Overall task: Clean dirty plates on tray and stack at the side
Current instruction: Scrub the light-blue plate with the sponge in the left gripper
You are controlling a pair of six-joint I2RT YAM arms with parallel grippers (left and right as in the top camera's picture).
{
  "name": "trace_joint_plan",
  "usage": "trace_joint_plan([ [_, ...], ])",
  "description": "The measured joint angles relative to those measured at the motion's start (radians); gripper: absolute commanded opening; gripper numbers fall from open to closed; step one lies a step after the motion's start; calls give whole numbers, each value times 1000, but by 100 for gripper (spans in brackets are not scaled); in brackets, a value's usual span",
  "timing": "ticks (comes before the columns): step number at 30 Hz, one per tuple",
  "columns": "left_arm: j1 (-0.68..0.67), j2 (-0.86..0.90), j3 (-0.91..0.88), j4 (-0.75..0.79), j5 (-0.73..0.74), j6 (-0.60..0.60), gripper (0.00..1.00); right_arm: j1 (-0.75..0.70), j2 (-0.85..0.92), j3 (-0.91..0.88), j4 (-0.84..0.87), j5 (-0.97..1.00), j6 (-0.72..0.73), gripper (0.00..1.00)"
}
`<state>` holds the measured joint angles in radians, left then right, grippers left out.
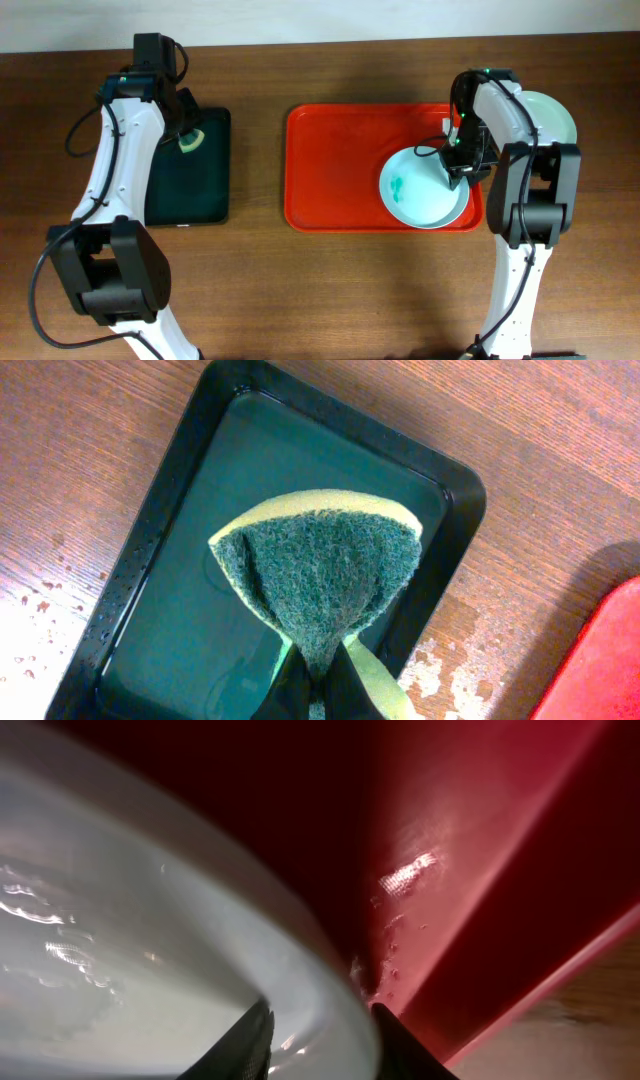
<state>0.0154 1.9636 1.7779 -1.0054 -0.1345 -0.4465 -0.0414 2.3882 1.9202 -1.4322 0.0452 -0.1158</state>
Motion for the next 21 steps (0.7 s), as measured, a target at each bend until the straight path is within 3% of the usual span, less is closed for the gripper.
trace_joint_plan([
  [2,0,0,0,4,0,0,0,-2,-8,0,45,15,20,6],
  [3,0,0,0,6,2,0,0,-2,-11,0,53,14,26,6],
  [4,0,0,0,11,5,0,0,-3,-20,1,79,-24,27,10],
  [5,0,0,0,16,8,0,0,-2,-22,5,106,-69,35,29],
  [11,-3,0,0,19,12,0,0,2,3,114,-23,-95,69,49],
  [12,-6,0,0,19,12,0,0,2,3,108,-24,-95,67,49],
  [15,-10,0,0,19,12,0,0,2,5,38,5,-96,73,24],
  [16,-14,0,0,22,12,0,0,2,5,21,19,-96,74,7],
  [21,-23,0,0,23,46,0,0,3,-11,20,94,-140,124,4],
])
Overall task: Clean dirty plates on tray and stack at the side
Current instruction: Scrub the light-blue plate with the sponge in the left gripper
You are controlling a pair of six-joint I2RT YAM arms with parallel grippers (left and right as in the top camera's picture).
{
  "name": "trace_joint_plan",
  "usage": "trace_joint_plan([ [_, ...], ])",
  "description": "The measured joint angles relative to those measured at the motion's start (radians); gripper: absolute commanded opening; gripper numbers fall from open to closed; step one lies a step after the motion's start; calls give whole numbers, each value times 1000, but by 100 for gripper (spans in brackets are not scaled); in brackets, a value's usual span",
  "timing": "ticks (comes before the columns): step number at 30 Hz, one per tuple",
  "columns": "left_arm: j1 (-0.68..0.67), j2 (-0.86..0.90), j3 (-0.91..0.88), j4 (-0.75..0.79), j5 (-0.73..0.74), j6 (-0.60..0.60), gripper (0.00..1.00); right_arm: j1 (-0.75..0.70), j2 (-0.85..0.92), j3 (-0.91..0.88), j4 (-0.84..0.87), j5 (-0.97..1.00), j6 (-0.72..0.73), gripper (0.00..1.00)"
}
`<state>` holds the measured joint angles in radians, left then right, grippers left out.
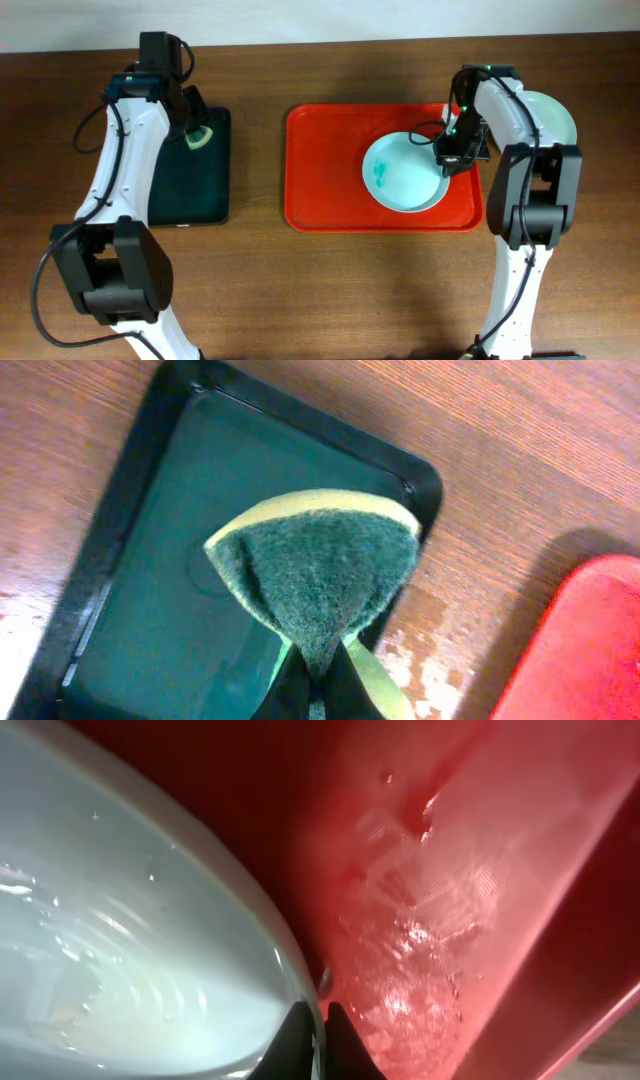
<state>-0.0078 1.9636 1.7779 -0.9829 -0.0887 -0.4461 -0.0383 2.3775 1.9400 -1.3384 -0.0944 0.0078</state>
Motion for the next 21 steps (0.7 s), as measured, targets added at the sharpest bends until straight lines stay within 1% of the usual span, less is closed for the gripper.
trace_joint_plan([
  [2,-19,0,0,5,57,24,0,3,-7,0,80,-51,9,4],
  [3,-42,0,-2,19,98,51,0,15,-8,1,151,-82,13,4],
  [5,-105,0,-3,25,144,74,0,68,-9,1,233,-93,16,4],
  [7,-161,10,-3,33,157,85,0,138,-9,1,284,-98,19,4],
  [9,-218,42,-3,51,164,87,0,206,-9,1,304,-103,23,4],
  [11,-276,109,-4,82,167,66,0,243,-9,1,319,-110,98,4],
  [15,-349,195,-9,170,192,26,0,244,-5,0,329,-153,166,4],
  [18,-407,247,-11,248,215,-26,0,245,-5,0,330,-161,177,4],
  [21,-446,287,-11,327,240,-46,0,251,-5,0,331,-162,180,4],
])
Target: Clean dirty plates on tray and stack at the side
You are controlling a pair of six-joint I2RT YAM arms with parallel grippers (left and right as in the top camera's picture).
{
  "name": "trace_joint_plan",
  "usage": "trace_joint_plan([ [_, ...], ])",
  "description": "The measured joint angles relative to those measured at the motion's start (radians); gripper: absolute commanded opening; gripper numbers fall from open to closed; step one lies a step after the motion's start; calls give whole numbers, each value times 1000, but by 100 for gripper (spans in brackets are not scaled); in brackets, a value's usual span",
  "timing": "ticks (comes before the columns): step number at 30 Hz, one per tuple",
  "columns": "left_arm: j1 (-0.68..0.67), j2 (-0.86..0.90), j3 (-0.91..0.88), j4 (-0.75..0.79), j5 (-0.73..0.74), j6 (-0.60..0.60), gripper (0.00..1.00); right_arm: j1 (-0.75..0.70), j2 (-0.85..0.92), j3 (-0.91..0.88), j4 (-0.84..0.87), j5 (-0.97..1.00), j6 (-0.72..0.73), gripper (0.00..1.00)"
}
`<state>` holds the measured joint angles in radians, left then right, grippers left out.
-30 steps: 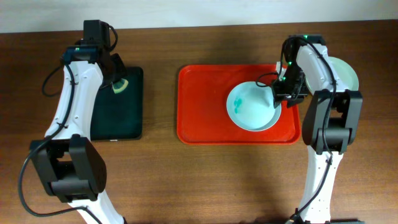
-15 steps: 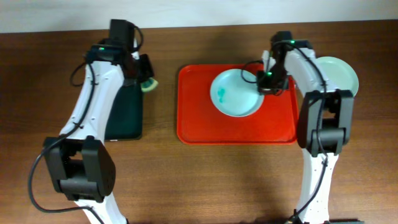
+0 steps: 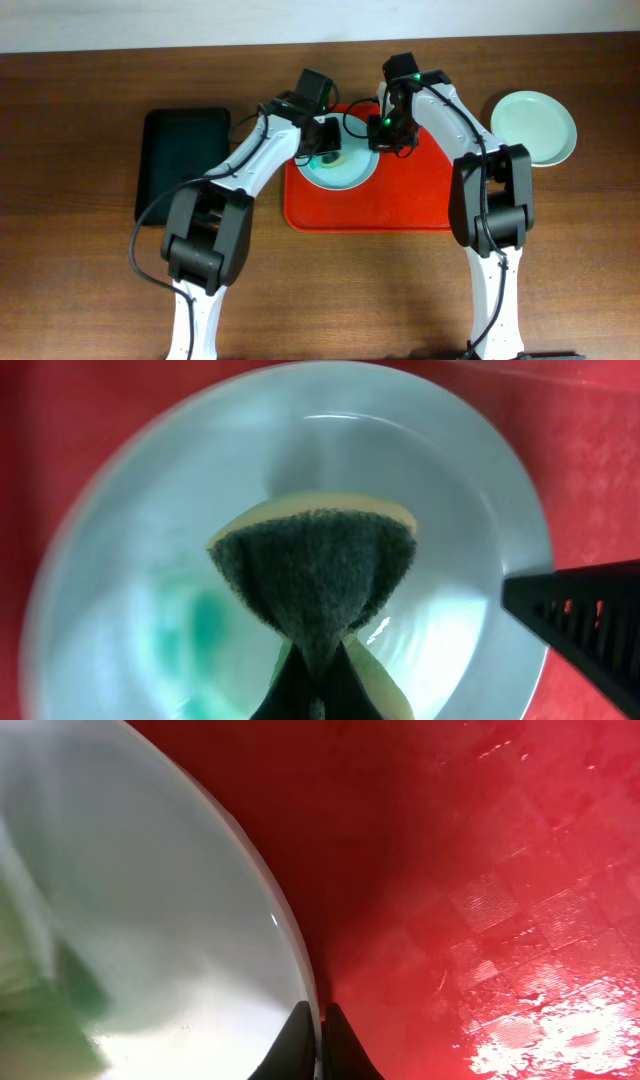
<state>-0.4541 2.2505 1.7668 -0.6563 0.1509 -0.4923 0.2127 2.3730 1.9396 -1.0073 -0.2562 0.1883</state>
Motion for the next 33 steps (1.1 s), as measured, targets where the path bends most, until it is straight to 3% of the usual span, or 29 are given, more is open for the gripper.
trace_joint_plan([
  [4,-7,44,7,-12,-40,22,0,2,0,0,2,0,0,4],
  [8,-21,46,29,-142,-448,32,0,16,1,0,5,2,4,5],
  [11,-32,68,89,-225,-593,39,0,32,3,0,13,-12,11,5],
  [13,-18,78,205,-338,-612,43,0,30,3,0,9,-7,14,6],
  [14,2,78,258,-364,-546,51,0,28,3,0,9,-4,14,5],
  [18,35,74,281,-371,-6,216,0,27,3,0,9,0,14,4],
  [20,23,76,246,-368,51,240,0,27,3,0,9,0,14,4],
  [22,21,90,191,-369,-39,251,0,27,3,0,9,0,15,4],
  [25,18,97,179,-375,-322,248,0,27,3,0,9,0,14,4],
  [28,-4,97,198,-399,-510,124,0,32,3,0,-3,-20,-12,4],
  [30,18,63,218,-401,-563,42,0,28,3,4,-32,-7,-47,4],
  [33,156,-79,238,-444,-463,2,0,26,-16,81,-136,93,-69,4],
])
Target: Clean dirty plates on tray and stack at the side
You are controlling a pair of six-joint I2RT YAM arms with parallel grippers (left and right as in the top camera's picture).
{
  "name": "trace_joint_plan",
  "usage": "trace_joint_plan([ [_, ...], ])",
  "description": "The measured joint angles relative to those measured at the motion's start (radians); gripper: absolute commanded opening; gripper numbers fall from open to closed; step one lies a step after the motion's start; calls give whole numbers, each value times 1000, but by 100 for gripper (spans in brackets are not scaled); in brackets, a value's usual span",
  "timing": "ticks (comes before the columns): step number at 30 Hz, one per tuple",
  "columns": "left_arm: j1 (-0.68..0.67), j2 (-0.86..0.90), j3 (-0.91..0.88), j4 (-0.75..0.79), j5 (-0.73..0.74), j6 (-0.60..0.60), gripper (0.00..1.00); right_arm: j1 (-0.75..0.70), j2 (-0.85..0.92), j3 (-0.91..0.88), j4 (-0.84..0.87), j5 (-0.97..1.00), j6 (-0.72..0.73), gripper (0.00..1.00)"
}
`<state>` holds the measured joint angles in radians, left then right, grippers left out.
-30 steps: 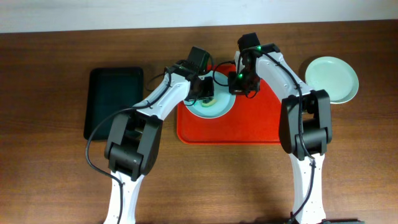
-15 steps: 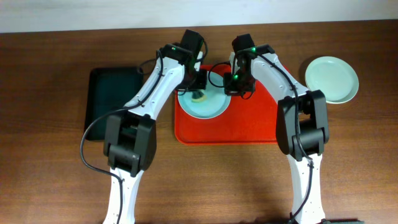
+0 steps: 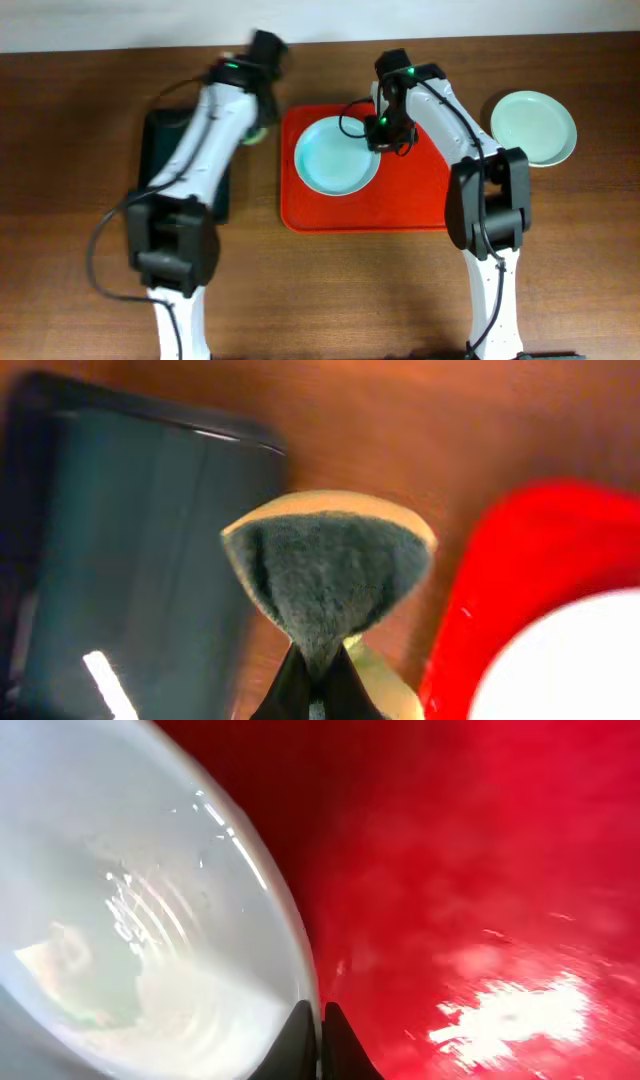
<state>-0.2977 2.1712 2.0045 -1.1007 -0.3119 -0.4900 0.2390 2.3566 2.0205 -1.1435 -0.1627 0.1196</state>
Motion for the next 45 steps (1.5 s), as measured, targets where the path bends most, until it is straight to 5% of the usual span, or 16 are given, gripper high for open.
trace_joint_plan([
  [4,258,-36,-55,-59,42,-14,0,109,-146,102,-70,486,-18,4],
  [9,372,-36,-378,188,122,-31,6,416,-183,108,-71,1279,-61,4],
  [12,373,-36,-425,252,126,-35,24,507,-183,108,-64,1476,-163,4],
  [16,373,-36,-404,216,173,-25,31,521,-183,108,-59,1562,-236,4],
  [17,373,-39,-359,180,203,-15,56,521,-183,108,-41,1569,-297,4],
  [18,373,-48,-335,166,216,-8,99,521,-183,108,-37,1573,-312,4],
  [20,373,-126,-303,148,234,4,99,520,-183,108,-31,1540,-324,4],
  [22,373,-182,-290,144,235,3,99,494,-184,108,-39,1266,-312,4],
  [26,373,-182,-290,143,238,3,99,332,-184,108,-12,1037,-329,4],
  [28,373,-182,-290,141,238,3,99,159,-185,108,28,665,-330,4],
  [30,373,-182,-290,142,238,3,99,-170,-183,108,39,68,-330,4],
  [33,373,-182,-290,142,241,3,99,-510,-163,110,-6,-282,-328,4],
  [40,373,-182,-290,142,242,3,99,-903,-17,107,57,-383,-42,4],
  [45,373,-182,-290,142,242,3,99,-916,-16,106,84,-98,105,5],
])
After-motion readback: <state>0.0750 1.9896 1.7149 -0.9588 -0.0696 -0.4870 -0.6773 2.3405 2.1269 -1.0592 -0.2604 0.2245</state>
